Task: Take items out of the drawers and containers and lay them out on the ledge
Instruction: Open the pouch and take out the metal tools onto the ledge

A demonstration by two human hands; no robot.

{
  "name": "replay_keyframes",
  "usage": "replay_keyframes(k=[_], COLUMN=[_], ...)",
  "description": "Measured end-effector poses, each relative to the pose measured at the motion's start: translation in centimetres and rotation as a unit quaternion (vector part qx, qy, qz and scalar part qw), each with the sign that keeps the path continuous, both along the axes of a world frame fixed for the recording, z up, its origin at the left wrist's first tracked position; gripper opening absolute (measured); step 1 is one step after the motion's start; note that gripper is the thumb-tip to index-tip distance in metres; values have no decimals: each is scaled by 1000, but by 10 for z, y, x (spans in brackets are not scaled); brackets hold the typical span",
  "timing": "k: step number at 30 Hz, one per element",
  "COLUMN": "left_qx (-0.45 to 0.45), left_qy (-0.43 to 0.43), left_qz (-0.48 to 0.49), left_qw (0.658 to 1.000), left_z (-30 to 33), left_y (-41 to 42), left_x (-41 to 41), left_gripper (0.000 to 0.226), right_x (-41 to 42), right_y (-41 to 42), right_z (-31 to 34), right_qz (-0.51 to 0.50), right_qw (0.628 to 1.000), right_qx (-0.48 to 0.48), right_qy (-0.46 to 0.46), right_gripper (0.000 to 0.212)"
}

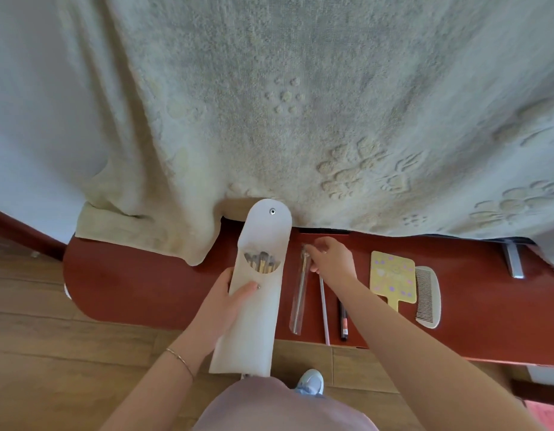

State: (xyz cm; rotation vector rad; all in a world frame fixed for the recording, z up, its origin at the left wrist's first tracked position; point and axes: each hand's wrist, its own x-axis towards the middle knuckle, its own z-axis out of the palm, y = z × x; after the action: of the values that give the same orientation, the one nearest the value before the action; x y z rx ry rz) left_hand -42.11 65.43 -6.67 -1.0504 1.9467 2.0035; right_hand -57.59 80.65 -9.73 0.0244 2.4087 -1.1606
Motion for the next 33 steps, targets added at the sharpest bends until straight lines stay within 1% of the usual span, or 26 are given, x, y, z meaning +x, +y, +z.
replay_keyframes(k=[3, 5, 7, 10, 12, 13, 15, 17, 20, 26, 31, 33], left_qx=[0, 4, 5, 2, -3, -14, -41, -56, -54, -67, -69, -69], left_qy=[4, 11, 19, 32, 42, 43, 40, 37, 38, 28, 18, 16], left_qz=[-13, -16, -18, -27, -34, -40, -64, -75, -70, -81, -67, -55], left_qw=[1000, 1000, 1000, 999, 999, 998, 996, 995, 995, 994, 995, 996], left_z=[1, 1, 3, 4, 4, 5, 6, 8, 9, 4, -1, -2], left_y=[1, 1, 3, 6, 8, 9, 9, 8, 5, 0, -8, -14], left_x=[-1, -2, -2, -2, -2, -2, -2, -1, 1, 8, 14, 17], left_gripper=[29, 26, 24, 25, 24, 24, 23, 22, 23, 21, 21, 22], right_x=[2, 9, 18, 31, 37, 39, 41, 41, 36, 24, 4, -4], right_y=[5, 5, 2, -6, -12, -14, -17, -18, -18, -14, -3, 5], right_z=[12, 21, 31, 41, 44, 44, 43, 43, 44, 50, 67, 70], right_qz=[0, 21, 54, 120, 167, 184, 202, 202, 177, 56, -38, -104], right_qw=[1000, 997, 994, 986, 979, 978, 976, 976, 980, 986, 977, 967], right_qx=[-17, -67, -98, -118, -110, -92, -49, -39, -77, -150, -206, -225], right_qy=[2, -6, 9, 20, 26, 40, 68, 69, 45, 35, 41, 56], right_gripper=[23, 19, 15, 9, 18, 23, 30, 30, 19, 15, 9, 9])
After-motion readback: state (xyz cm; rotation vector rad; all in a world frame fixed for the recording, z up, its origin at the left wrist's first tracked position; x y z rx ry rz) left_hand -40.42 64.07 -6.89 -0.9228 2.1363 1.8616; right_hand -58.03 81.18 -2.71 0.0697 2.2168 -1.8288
